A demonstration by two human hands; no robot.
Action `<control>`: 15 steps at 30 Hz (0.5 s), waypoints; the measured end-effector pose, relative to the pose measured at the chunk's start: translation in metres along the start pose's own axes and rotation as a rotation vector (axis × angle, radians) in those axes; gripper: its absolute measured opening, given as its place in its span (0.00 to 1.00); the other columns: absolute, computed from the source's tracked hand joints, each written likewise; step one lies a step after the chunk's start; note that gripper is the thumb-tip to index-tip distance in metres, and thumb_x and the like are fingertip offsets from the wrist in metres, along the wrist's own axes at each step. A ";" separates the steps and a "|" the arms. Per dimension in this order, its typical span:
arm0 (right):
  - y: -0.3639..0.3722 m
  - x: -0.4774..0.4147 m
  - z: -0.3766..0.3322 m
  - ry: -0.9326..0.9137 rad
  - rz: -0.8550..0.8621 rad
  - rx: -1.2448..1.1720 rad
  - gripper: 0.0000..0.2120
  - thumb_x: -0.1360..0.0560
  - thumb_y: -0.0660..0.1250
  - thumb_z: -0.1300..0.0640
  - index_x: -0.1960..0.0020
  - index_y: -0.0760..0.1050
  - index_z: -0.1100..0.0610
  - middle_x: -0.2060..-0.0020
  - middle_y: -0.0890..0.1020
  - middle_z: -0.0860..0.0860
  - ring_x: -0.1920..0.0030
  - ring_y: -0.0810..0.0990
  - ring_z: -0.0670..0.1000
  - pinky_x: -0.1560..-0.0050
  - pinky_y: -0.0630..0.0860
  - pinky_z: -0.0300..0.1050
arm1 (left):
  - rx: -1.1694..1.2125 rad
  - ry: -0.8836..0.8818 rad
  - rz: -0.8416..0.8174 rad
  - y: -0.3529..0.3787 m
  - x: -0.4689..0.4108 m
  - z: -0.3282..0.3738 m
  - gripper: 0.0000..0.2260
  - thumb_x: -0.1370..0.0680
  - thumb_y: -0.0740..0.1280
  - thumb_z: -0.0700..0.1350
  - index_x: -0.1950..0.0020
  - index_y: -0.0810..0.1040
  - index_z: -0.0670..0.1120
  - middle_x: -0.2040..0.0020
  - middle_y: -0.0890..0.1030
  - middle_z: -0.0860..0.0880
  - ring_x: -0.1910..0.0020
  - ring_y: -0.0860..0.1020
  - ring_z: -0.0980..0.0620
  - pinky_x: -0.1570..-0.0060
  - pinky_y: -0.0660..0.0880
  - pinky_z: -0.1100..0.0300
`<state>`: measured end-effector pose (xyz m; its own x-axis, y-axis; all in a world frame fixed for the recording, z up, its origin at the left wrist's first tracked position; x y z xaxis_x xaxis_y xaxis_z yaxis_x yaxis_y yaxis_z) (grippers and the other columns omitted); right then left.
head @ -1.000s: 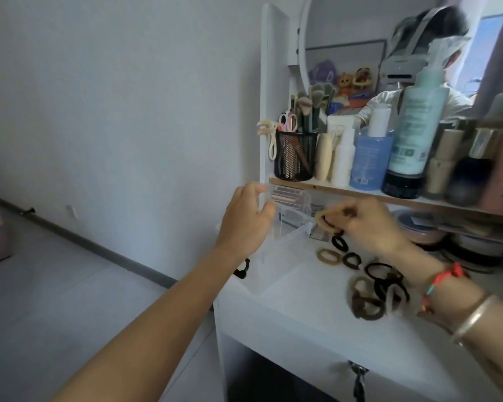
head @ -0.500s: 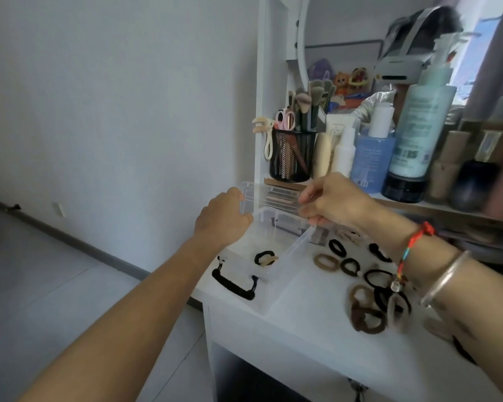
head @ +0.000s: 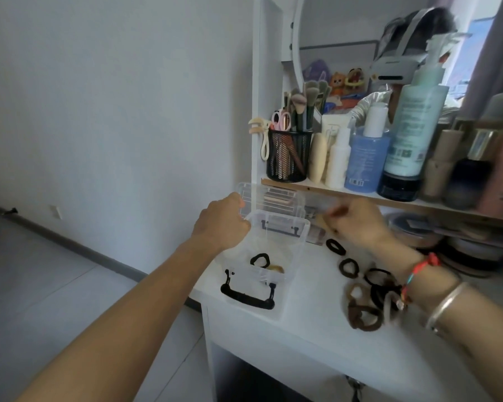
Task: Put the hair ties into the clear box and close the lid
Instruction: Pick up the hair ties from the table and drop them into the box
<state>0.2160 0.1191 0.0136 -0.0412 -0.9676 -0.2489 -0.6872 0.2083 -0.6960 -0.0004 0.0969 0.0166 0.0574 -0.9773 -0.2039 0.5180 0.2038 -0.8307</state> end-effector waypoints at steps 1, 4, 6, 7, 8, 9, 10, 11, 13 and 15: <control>-0.006 -0.001 -0.010 -0.007 -0.007 -0.220 0.07 0.28 0.67 0.64 0.62 0.76 0.54 0.60 0.81 0.53 0.64 0.78 0.46 0.68 0.75 0.29 | 0.020 0.006 -0.002 0.001 0.001 0.002 0.17 0.25 0.62 0.41 0.37 0.70 0.44 0.39 0.78 0.42 0.44 0.77 0.41 0.43 0.73 0.52; 0.002 0.002 -0.041 -0.040 -0.235 -0.447 0.04 0.31 0.69 0.68 0.59 0.79 0.61 0.68 0.79 0.51 0.76 0.78 0.38 0.75 0.73 0.24 | 0.068 0.015 -0.014 0.004 0.004 0.008 0.17 0.25 0.63 0.41 0.36 0.69 0.44 0.39 0.77 0.42 0.47 0.79 0.38 0.42 0.75 0.50; 0.004 0.003 -0.043 -0.044 -0.279 -0.393 0.06 0.31 0.69 0.68 0.55 0.81 0.64 0.67 0.81 0.51 0.73 0.79 0.38 0.72 0.74 0.23 | 0.067 0.023 -0.016 0.006 0.004 0.011 0.17 0.25 0.63 0.41 0.36 0.69 0.44 0.39 0.77 0.42 0.48 0.79 0.38 0.42 0.75 0.50; 0.003 0.000 -0.037 -0.004 -0.263 -0.399 0.06 0.30 0.68 0.68 0.54 0.81 0.63 0.65 0.82 0.52 0.70 0.79 0.40 0.71 0.75 0.24 | 0.069 0.026 -0.015 0.006 0.004 0.012 0.17 0.25 0.63 0.41 0.37 0.69 0.44 0.39 0.77 0.42 0.48 0.79 0.38 0.43 0.75 0.50; 0.001 -0.004 -0.026 0.029 -0.212 -0.373 0.07 0.28 0.66 0.67 0.53 0.81 0.62 0.60 0.82 0.53 0.66 0.79 0.43 0.69 0.76 0.26 | 0.073 0.028 -0.012 0.006 0.004 0.012 0.17 0.25 0.63 0.41 0.37 0.69 0.44 0.39 0.77 0.42 0.49 0.79 0.38 0.43 0.76 0.50; -0.002 -0.008 -0.013 0.037 -0.139 -0.239 0.09 0.27 0.64 0.66 0.51 0.81 0.61 0.54 0.82 0.54 0.60 0.80 0.46 0.64 0.77 0.30 | 0.076 0.029 -0.008 0.006 0.003 0.012 0.17 0.25 0.63 0.41 0.37 0.69 0.44 0.39 0.77 0.42 0.49 0.79 0.38 0.44 0.76 0.49; 0.000 -0.010 -0.002 0.024 -0.090 -0.011 0.11 0.26 0.62 0.64 0.47 0.80 0.59 0.49 0.81 0.54 0.53 0.79 0.50 0.56 0.76 0.35 | 0.078 0.029 -0.004 0.007 0.003 0.012 0.16 0.25 0.63 0.42 0.37 0.69 0.44 0.39 0.77 0.42 0.49 0.79 0.38 0.44 0.76 0.49; 0.008 -0.009 0.010 0.005 -0.112 0.209 0.13 0.25 0.60 0.63 0.44 0.78 0.57 0.44 0.80 0.55 0.47 0.78 0.54 0.48 0.74 0.40 | 0.080 0.028 0.000 0.007 0.003 0.012 0.16 0.25 0.63 0.42 0.37 0.70 0.44 0.39 0.77 0.42 0.48 0.79 0.39 0.44 0.77 0.48; 0.034 -0.003 0.031 -0.030 -0.227 0.515 0.15 0.26 0.58 0.62 0.41 0.75 0.56 0.40 0.78 0.56 0.41 0.75 0.57 0.45 0.71 0.45 | 0.080 0.027 0.008 0.008 0.003 0.013 0.16 0.25 0.63 0.43 0.37 0.70 0.44 0.39 0.77 0.43 0.48 0.78 0.39 0.44 0.77 0.48; 0.045 0.001 0.042 -0.029 -0.257 0.633 0.13 0.26 0.59 0.62 0.44 0.75 0.58 0.41 0.78 0.57 0.42 0.76 0.58 0.44 0.73 0.47 | 0.071 0.033 0.016 0.010 0.002 0.013 0.16 0.25 0.62 0.43 0.38 0.70 0.43 0.40 0.77 0.43 0.48 0.78 0.40 0.46 0.77 0.49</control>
<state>0.2160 0.1338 -0.0463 0.0920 -0.9951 -0.0353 -0.1158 0.0245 -0.9930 0.0159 0.0960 0.0149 0.0383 -0.9713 -0.2349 0.5769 0.2134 -0.7885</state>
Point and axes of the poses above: each hand's wrist, its own x-axis away from the middle knuckle, its own y-axis out of the palm, z = x × y, the point moved 8 cm from there along -x, towards the middle knuckle
